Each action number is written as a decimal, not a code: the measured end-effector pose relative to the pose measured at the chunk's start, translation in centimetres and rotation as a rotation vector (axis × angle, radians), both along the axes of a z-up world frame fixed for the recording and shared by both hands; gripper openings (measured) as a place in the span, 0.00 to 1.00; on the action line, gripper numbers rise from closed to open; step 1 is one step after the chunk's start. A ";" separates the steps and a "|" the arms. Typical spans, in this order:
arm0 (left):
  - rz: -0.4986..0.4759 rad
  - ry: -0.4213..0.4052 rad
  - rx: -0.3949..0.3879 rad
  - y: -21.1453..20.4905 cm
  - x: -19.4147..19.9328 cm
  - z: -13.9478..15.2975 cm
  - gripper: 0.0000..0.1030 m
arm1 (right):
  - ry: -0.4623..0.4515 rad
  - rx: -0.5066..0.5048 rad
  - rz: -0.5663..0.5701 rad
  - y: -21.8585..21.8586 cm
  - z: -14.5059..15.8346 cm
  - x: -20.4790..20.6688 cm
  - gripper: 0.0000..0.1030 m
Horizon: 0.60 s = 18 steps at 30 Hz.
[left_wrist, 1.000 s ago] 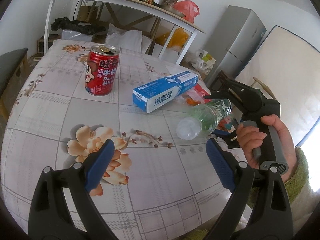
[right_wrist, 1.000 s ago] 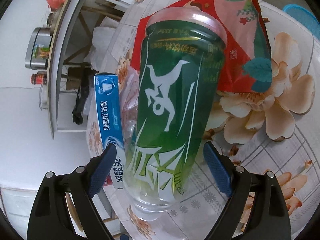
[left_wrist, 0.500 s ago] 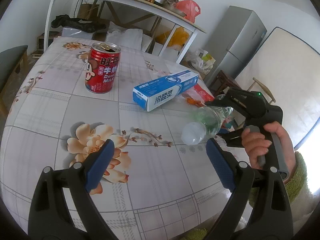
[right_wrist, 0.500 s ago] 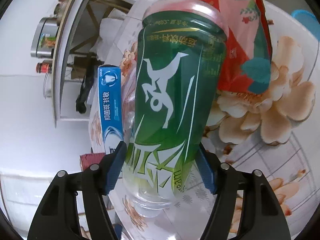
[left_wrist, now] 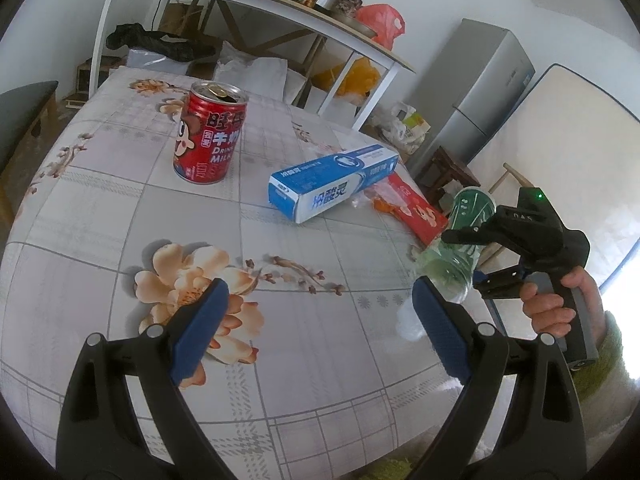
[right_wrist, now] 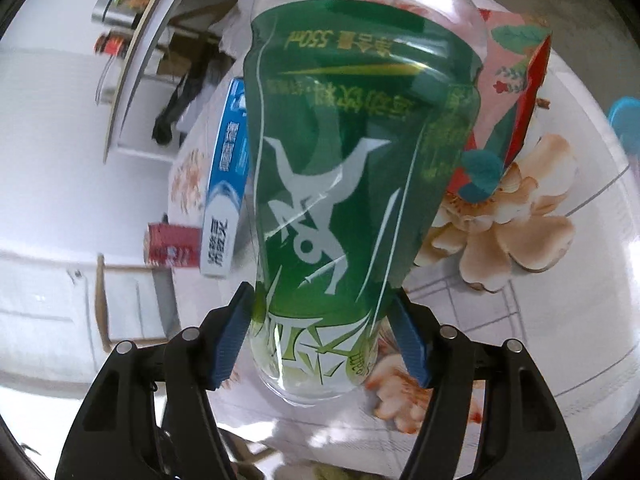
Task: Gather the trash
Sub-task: 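Grasp the green plastic bottle with the right gripper and lift it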
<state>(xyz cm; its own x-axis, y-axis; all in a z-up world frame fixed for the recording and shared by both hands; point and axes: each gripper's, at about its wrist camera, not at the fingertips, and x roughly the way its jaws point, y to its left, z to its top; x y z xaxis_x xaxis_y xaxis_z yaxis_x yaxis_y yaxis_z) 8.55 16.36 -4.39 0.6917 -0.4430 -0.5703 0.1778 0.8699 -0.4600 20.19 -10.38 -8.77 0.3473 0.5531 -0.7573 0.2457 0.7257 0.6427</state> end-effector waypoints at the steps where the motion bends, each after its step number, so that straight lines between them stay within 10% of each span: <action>1: -0.001 -0.002 0.001 0.0 0.0 0.0 0.86 | -0.002 -0.015 0.023 0.2 0.2 0.1 0.63; 18: -0.002 0.005 0.003 -0.4 0.0 -0.2 0.86 | -0.031 -0.270 0.213 3.2 1.4 0.4 0.63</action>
<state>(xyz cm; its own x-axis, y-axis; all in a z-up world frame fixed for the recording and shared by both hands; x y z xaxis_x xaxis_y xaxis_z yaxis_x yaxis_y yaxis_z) 8.52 15.97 -4.57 0.6879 -0.4422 -0.5755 0.1766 0.8711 -0.4583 20.58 -7.18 -7.35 0.2706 0.3970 -0.8770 0.0537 0.9034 0.4255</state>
